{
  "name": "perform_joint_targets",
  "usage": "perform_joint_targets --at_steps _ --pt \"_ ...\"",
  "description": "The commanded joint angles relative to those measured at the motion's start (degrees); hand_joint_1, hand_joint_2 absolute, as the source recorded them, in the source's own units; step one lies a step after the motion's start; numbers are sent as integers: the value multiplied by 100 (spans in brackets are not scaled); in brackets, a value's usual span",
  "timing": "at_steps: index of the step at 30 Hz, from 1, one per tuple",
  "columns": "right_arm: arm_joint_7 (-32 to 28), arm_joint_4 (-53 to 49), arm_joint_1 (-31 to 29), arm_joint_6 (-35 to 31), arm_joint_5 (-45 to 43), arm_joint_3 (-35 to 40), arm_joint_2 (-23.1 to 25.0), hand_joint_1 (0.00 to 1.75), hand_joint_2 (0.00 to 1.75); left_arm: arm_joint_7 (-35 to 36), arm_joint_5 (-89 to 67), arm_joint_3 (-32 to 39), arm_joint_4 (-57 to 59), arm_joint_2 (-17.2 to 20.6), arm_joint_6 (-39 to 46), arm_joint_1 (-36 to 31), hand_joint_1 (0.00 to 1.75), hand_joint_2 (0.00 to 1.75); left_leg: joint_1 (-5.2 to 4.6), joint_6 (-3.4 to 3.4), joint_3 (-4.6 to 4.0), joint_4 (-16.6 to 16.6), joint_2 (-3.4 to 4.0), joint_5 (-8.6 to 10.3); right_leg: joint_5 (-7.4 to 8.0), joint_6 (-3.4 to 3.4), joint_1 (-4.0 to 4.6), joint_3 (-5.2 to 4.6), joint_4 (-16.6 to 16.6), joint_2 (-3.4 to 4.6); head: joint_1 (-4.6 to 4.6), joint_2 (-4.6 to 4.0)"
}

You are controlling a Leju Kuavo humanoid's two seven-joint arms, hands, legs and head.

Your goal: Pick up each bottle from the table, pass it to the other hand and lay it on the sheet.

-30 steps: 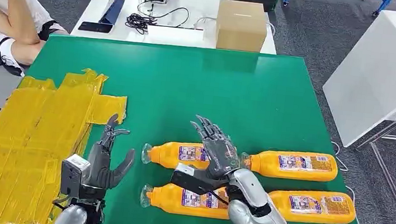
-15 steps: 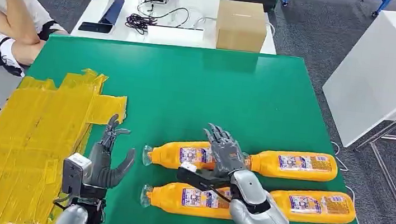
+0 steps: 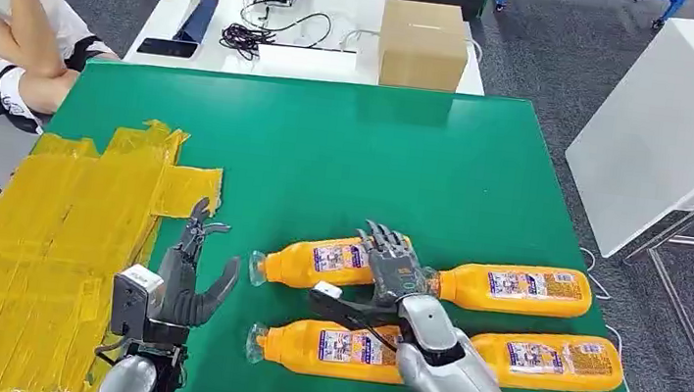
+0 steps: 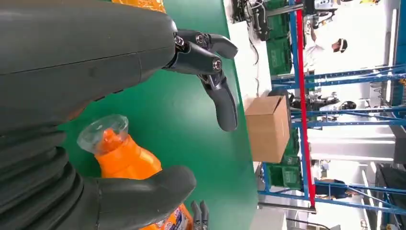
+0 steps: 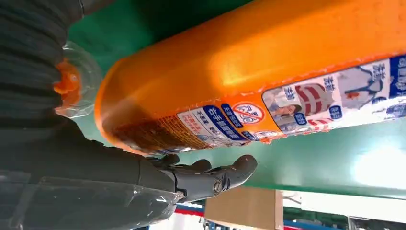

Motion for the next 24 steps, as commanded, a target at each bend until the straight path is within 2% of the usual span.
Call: perform_joint_targets --at_steps 1,3,4,5,7,11,13,15,19,22,24 --pt "-2 723 -353 85 -7 86 77 0 175 13 23 -29 405 11 -33 -234 0 175 2 -7 21 -6 8 -5 -3 0 2 22 -9 4 0 0" --pt "-42 1143 -534 163 0 87 165 0 175 7 35 -82 506 5 -45 -323 0 175 2 -7 20 -7 5 -4 -2 0 2 22 -10 1 0 0" --pt "-193 1458 -666 106 38 119 218 35 175 -4 52 -132 577 5 -53 -392 0 175 0 -5 15 -5 4 -2 -1 0 0 15 -6 1 0 0" --pt "-193 1478 -675 110 38 113 204 143 175 -4 51 -140 576 -4 -54 -405 0 175 2 -7 22 -7 7 -4 -2 -1 2 22 -9 4 0 0" --pt "-195 1899 -845 86 132 138 325 173 175 -6 74 -191 658 2 -85 -474 0 175 1 -6 19 -6 -1 0 -1 0 1 21 -9 -5 0 0" --pt "-197 2024 -874 99 167 160 371 175 175 -6 75 -207 677 -3 -87 -498 0 175 3 -8 29 -10 8 -3 -1 0 3 29 -13 4 0 0" --pt "-215 2069 -851 -394 203 10 430 175 175 -5 84 -212 629 11 -58 -478 0 175 5 -10 39 -12 7 -6 -3 0 5 41 -19 1 0 0" --pt "-93 1991 -811 -618 365 -84 426 175 175 0 90 -209 552 25 -56 -442 0 175 3 -5 29 -9 -2 -2 -3 0 3 31 -14 -7 0 0" --pt "-71 1919 -798 -609 419 -202 360 175 175 9 88 -221 504 11 -59 -431 0 175 1 -4 20 -4 -2 -2 -3 0 1 22 -7 -5 0 0" --pt "-90 2065 -877 -232 467 -270 334 175 175 13 89 -254 543 18 -82 -467 0 175 1 -4 18 -3 -5 -1 -2 1 1 20 -6 -8 0 0" --pt "-108 2095 -904 -220 458 -308 315 175 175 14 89 -253 560 12 -84 -483 0 175 3 -6 28 -5 -5 -2 -4 1 2 31 -10 -9 0 0"
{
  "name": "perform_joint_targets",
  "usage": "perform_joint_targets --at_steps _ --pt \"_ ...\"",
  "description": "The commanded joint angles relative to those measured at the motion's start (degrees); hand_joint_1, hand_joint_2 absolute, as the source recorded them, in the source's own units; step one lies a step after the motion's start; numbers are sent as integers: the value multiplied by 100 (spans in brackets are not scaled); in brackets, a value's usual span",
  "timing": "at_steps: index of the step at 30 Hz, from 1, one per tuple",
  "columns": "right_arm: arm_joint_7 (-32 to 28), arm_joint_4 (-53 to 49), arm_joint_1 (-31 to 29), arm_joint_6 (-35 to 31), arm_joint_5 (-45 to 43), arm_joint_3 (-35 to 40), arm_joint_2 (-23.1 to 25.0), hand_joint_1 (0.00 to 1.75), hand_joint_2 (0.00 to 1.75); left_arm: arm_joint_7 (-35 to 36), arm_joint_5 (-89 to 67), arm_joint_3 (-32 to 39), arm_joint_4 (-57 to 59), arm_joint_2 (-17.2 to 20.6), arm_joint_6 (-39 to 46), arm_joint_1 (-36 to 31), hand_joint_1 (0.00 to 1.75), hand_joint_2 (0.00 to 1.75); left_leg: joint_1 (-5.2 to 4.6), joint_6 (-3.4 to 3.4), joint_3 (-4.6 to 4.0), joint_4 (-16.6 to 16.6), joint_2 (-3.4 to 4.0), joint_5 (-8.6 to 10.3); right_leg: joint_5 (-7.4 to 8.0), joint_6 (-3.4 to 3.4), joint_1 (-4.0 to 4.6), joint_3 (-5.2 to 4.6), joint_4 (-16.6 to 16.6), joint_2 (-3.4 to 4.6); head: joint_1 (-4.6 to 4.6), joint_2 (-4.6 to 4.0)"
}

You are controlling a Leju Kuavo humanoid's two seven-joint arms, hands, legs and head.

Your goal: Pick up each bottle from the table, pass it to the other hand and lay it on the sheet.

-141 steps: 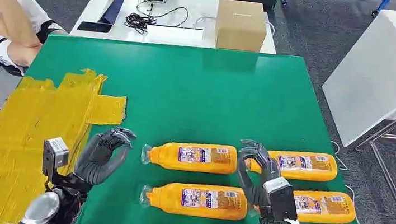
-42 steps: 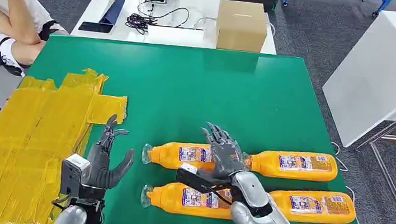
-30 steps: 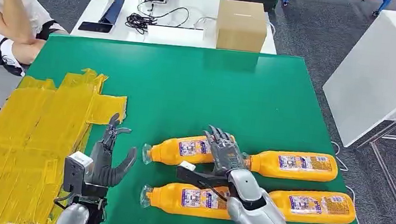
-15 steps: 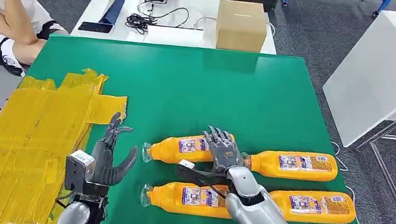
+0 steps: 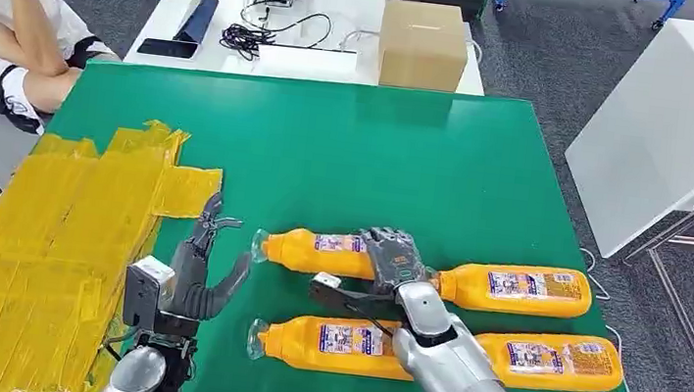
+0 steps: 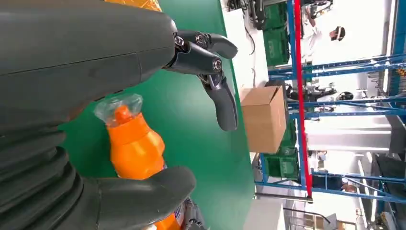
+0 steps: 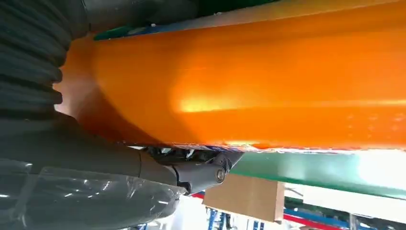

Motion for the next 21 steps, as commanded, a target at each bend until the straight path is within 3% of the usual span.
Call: perform_joint_targets --at_steps 1,3,6,9,11,14,21 --pt "-36 619 -246 303 19 -271 -51 175 175 30 15 -111 300 56 -20 -227 0 175 1 -4 10 -4 -4 -1 -2 1 1 14 -7 -7 0 0" --pt "-126 367 -121 -146 -129 -553 -35 175 175 31 7 -104 268 52 -12 -212 0 175 0 -4 9 -5 -7 1 -2 1 0 13 -6 -10 0 0" --pt "-126 367 -121 -146 -129 -553 -35 175 175 31 7 -104 268 52 -12 -212 0 175 1 -4 12 -5 -8 1 -2 0 1 16 -8 -11 0 0" --pt "-633 -699 449 -1426 -743 -1368 85 175 175 36 -164 -237 90 125 44 -124 0 175 2 -6 16 -5 -7 -5 -6 0 2 22 -10 -10 0 0" --pt "-1024 -1418 823 -1845 -1211 -1759 178 175 175 91 -419 -379 1 215 130 -102 0 175 3 -7 15 -4 -3 -7 -9 -1 3 19 -8 -8 0 0" --pt "-1749 -2504 1395 -1495 -2498 -2156 283 175 175 47 -486 -502 -278 309 163 -62 0 175 3 -11 13 0 -7 -15 -16 -4 3 18 -1 -9 -2 0" --pt "-2306 -3363 1887 -1142 -3632 -2221 404 175 175 177 -87 -590 -734 409 -78 -220 0 175 3 -6 -18 2 -6 -6 -5 0 3 -13 2 -7 0 0"
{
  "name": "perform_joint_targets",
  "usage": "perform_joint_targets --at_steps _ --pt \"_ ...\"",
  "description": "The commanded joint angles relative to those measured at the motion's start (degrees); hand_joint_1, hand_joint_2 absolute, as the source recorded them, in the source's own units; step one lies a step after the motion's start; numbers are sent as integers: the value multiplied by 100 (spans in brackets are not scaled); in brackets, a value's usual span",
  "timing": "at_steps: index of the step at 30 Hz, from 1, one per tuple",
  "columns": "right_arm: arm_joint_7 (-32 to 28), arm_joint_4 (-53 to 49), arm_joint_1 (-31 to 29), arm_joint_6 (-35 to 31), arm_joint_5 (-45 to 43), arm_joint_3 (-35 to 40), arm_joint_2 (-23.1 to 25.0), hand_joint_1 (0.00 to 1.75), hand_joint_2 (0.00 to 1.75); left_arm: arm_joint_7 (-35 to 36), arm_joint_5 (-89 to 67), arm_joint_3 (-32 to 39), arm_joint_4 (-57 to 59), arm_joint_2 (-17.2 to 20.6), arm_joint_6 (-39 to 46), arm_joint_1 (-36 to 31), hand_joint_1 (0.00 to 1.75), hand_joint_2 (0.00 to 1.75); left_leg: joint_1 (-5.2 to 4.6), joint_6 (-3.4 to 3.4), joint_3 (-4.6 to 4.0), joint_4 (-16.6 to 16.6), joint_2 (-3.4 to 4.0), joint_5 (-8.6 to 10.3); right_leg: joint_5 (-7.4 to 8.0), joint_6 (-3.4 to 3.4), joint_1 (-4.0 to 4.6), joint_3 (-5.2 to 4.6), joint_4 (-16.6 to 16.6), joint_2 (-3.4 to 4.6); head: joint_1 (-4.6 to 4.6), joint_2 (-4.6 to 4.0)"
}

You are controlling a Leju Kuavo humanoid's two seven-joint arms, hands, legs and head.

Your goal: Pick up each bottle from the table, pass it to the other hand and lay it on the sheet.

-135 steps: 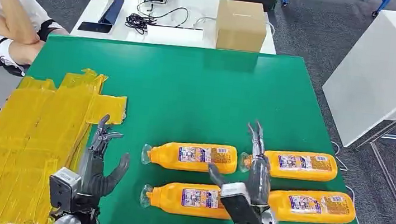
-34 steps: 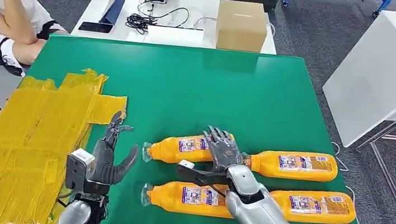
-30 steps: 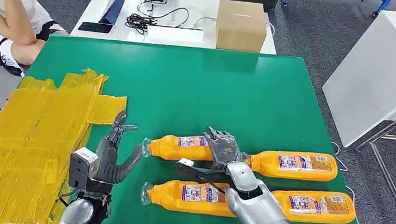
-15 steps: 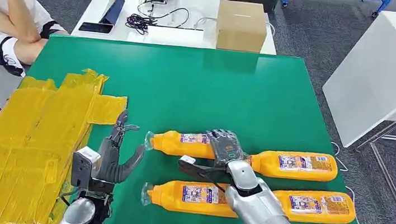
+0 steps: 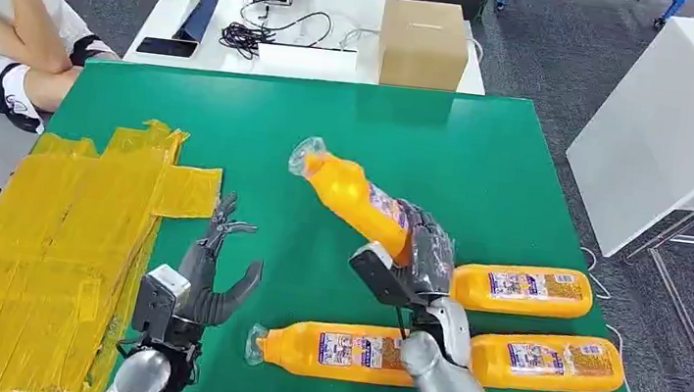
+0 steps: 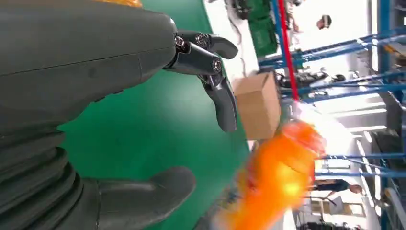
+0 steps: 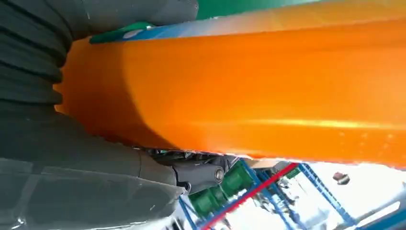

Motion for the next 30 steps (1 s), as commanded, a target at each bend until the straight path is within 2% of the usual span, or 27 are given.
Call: perform_joint_targets --at_steps 1,9,11,15,22,23,24,30 --pt "-485 -1396 570 436 -1012 -506 160 175 175 165 445 -288 -407 314 -259 -293 0 175 3 -7 7 4 2 -6 -5 -1 3 8 3 -2 -2 0" --pt "-485 -1397 570 437 -1012 -502 164 175 175 167 449 -287 -413 309 -260 -307 0 175 2 -5 15 -1 2 -2 -4 -1 1 16 -4 -4 -2 0" --pt "-638 -1439 571 585 -1250 -461 168 175 175 238 575 -361 -339 385 -391 -395 0 175 2 -6 18 -1 6 -5 -5 -1 1 19 -4 1 -2 0" --pt "-718 -1515 614 803 -1442 -224 163 175 175 834 950 -537 -87 531 -838 -779 0 175 2 -7 14 0 -3 0 -5 -3 2 15 -1 -8 -2 0" --pt "-770 -1335 544 867 -1478 81 188 175 175 1108 1075 -741 127 604 -975 -1068 0 175 2 -7 23 -6 7 0 -2 -2 1 21 -7 1 -2 0" --pt "-762 -1308 534 871 -1477 116 212 175 175 1108 1075 -762 164 594 -978 -1091 65 175 4 -8 26 -5 10 -2 -2 -2 3 25 -8 3 -2 0" --pt "-780 -1282 514 874 -1493 179 199 175 175 1083 1045 -753 186 555 -852 -1091 175 175 2 -5 19 -5 8 -1 -1 -1 1 18 -7 3 -2 0" --pt "-785 -1280 515 877 -1501 216 191 175 175 1062 1014 -797 175 550 -824 -1084 175 175 2 -4 18 -3 5 -1 -2 0 1 19 -7 1 -2 0"
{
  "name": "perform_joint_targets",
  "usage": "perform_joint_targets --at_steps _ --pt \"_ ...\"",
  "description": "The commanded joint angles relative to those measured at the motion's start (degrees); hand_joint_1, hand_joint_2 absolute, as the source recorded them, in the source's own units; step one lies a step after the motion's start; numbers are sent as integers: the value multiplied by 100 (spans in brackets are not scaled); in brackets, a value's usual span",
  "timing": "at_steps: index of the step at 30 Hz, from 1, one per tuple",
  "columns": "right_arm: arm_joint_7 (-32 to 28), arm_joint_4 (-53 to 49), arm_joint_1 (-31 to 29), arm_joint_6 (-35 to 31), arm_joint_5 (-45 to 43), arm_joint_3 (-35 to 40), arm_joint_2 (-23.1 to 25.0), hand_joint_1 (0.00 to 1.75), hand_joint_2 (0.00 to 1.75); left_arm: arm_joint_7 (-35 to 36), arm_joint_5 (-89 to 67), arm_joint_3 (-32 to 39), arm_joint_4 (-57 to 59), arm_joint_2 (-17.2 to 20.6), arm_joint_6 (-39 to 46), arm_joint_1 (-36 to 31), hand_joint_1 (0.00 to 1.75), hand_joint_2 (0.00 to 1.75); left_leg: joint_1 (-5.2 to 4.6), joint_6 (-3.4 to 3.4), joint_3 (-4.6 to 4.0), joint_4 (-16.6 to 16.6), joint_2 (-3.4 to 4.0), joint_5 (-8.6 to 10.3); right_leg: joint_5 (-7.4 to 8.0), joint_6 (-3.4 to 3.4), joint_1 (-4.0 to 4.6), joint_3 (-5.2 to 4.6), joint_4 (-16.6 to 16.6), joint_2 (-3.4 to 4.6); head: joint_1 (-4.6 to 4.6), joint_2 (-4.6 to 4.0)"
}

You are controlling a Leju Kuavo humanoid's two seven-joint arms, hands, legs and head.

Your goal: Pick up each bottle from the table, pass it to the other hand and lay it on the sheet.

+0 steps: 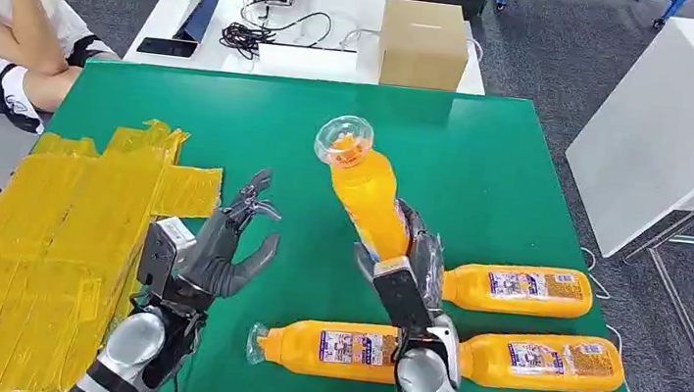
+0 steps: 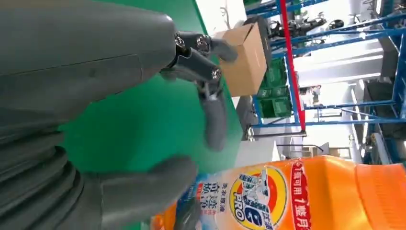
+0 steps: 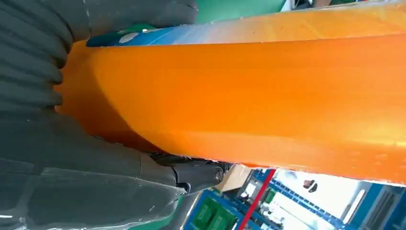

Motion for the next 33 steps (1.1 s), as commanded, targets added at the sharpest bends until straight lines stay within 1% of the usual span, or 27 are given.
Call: perform_joint_targets --at_steps 1,10,14,15,18,21,23,24,26,27,33 --pt "-19 208 -194 -4 -42 192 -50 175 175 11 -18 -233 426 174 31 -294 175 175 3 -6 22 -4 6 -7 -4 0 3 24 -8 2 0 0" --pt "-23 189 -193 -4 -67 226 -72 175 175 -16 -45 -259 401 175 106 -299 175 175 1 -5 11 -3 3 -3 -2 -1 2 11 -4 1 0 0" --pt "-29 258 -224 11 -76 253 -62 175 175 6 -14 -258 436 161 105 -348 175 175 3 -6 21 -4 6 -7 -5 -1 4 22 -8 2 0 0" --pt "-25 306 -244 7 -69 280 -65 175 175 26 34 -255 470 154 116 -368 2 175 1 -4 14 -5 4 -4 -3 0 2 14 -7 1 0 0" --pt "-9 355 -247 -15 -63 318 -71 175 175 41 132 -296 482 168 95 -366 0 175 4 -7 28 -5 10 -9 -5 0 4 30 -10 6 0 0" --pt "-3 410 -250 -24 -73 359 -87 175 175 44 232 -329 503 176 89 -349 0 175 1 -4 13 -5 5 -2 0 0 1 14 -7 3 0 0" --pt "0 449 -257 -17 -77 376 -90 175 175 44 258 -345 526 181 83 -347 0 175 3 -8 26 -6 8 -6 -3 -1 4 27 -10 3 0 0" --pt "2 473 -263 -15 -80 384 -90 175 175 44 276 -354 541 181 76 -348 0 175 2 -5 14 -5 3 -2 -1 0 2 15 -8 0 0 0" --pt "4 526 -282 -12 -86 402 -84 175 175 41 318 -369 569 182 56 -360 0 175 3 -7 25 -7 9 -5 -2 0 4 25 -10 5 0 0" --pt "4 536 -285 -8 -87 407 -83 175 175 40 323 -372 572 182 53 -362 0 175 1 -4 13 -5 7 -2 0 0 1 13 -7 4 0 0" --pt "8 584 -305 -3 -85 431 -74 175 175 28 351 -386 552 176 43 -363 0 175 4 -6 22 -6 7 -6 -3 0 4 23 -10 4 0 0"
